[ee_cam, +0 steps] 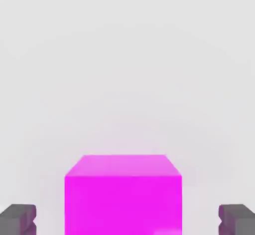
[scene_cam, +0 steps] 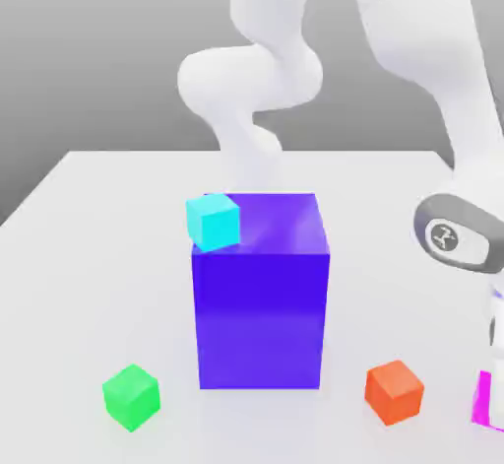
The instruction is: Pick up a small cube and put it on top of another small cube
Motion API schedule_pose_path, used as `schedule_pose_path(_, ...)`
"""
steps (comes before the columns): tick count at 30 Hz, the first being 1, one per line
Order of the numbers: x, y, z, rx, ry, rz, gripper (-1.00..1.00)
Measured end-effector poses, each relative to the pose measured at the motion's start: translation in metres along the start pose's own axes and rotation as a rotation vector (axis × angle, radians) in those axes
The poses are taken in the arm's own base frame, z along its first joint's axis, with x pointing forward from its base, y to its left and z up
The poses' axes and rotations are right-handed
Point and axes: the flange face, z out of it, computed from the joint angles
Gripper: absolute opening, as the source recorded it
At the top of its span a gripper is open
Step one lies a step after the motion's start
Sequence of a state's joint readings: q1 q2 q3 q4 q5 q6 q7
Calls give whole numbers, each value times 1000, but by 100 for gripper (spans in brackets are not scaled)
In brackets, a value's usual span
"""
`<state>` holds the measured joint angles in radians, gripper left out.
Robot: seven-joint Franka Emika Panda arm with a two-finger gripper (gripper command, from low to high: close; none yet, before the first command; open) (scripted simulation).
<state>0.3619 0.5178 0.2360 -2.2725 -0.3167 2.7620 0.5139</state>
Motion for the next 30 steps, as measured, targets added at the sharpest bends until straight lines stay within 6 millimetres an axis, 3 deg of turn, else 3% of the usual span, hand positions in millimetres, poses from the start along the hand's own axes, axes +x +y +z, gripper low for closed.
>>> schedule_pose_path(5, 0, 0, 1, 0, -1, -1, -100)
schedule_pose_path(10, 2, 7, -51, 2, -4, 26, -100)
schedule_pose_path(14, 48, 78, -94, -29, 101, 103, -100)
schedule_pose_path(20, 93, 213, -161, -136, 251, 187, -100)
schedule_pose_path(24, 99, 312, -211, -241, 332, 247, -100)
schedule_pose_path(28, 84, 410, -263, -367, 393, 309, -100)
schedule_pose_path(30, 71, 436, -257, -391, 360, 298, -100)
